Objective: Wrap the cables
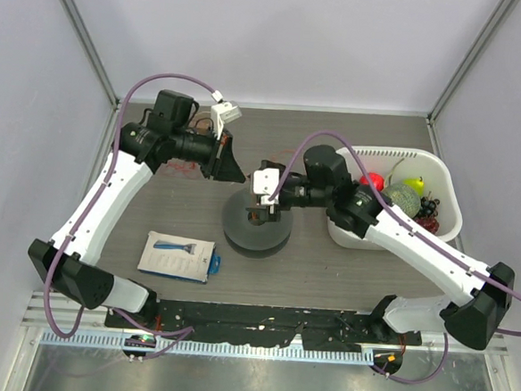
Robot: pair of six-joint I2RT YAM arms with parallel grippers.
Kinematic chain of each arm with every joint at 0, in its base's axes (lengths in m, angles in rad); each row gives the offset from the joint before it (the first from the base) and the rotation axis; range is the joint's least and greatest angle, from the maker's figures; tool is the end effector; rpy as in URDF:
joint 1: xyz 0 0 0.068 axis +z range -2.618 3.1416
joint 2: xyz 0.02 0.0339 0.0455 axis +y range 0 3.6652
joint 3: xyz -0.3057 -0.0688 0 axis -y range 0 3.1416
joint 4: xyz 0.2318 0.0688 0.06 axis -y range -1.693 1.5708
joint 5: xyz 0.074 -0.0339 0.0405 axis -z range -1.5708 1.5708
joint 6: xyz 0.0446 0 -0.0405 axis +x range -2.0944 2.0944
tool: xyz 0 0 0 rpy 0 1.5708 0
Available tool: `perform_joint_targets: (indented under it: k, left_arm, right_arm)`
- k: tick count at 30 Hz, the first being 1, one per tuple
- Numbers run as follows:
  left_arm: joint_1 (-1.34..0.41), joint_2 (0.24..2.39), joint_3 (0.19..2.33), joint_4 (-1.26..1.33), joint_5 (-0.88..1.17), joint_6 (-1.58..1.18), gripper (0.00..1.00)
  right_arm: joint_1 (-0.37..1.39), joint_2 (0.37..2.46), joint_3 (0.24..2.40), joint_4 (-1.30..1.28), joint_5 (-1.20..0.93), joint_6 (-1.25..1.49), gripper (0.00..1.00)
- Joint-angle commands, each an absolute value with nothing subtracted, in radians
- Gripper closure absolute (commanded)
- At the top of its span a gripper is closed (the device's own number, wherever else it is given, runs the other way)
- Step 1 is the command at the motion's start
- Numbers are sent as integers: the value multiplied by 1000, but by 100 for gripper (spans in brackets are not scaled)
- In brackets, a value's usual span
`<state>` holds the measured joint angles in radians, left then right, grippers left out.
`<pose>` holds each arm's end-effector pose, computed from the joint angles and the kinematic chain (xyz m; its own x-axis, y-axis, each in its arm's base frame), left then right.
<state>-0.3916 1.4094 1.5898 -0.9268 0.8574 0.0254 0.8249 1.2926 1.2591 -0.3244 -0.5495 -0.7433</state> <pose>0.2311 -0.1319 0.4458 -0.6080 0.2691 -0.7469 0.7786 0.3863 -0.4946 0.1693 0.2175 0.4204 0.4735 -0.3379 -0.8134 -0.8664 -0.0126 -0.4991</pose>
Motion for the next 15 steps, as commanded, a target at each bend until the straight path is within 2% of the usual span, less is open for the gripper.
perform_joint_targets:
  k: [1, 7, 15]
  left_arm:
    - [-390, 1388, 1600, -893, 900, -52, 100]
    - [-390, 1385, 1600, -894, 908, -58, 100]
    - [-390, 1388, 1592, -911, 908, -46, 100]
  right_arm:
    - [844, 1241, 1174, -96, -399, -810, 29]
    - [848, 1212, 1072, 101, -313, -821, 51]
    - [847, 1186, 1091, 25, -289, -808, 50]
